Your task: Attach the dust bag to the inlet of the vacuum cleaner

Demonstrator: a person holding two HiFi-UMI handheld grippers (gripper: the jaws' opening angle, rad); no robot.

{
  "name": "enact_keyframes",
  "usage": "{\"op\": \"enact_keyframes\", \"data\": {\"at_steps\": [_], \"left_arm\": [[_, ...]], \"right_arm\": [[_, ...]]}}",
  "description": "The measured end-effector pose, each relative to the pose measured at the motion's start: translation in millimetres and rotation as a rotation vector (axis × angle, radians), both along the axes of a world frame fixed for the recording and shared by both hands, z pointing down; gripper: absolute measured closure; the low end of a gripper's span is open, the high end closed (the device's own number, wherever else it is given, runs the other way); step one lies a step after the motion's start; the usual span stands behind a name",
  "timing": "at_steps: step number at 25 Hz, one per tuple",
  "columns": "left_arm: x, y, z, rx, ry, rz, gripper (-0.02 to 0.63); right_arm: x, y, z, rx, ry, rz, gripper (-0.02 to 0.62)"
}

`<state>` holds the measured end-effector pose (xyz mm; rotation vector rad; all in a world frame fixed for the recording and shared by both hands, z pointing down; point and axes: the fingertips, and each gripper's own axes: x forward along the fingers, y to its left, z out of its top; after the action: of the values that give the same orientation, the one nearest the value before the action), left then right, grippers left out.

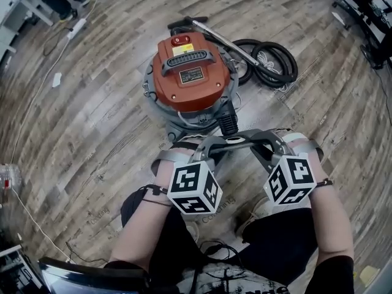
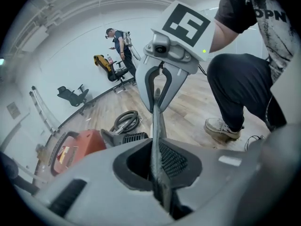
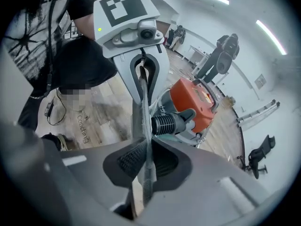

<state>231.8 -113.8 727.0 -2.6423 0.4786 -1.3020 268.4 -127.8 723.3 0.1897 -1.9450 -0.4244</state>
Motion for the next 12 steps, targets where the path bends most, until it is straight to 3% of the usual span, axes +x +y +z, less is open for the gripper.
{"op": "enact_keyframes", "data": {"at_steps": [5, 12], "left_arm": [[-9.3, -7.9, -4.0, -0.065, 0.050, -0.080, 0.575], [-8.4, -13.7, 14.3, -0.034, 0.042, -0.114, 0.575]], "right_arm": [[-10.9, -12.2, -8.6, -0.024, 0.000, 0.037, 0.563], [-10.0, -19.5, 8.9, 0.029, 0.001, 0.031, 0.561]]}}
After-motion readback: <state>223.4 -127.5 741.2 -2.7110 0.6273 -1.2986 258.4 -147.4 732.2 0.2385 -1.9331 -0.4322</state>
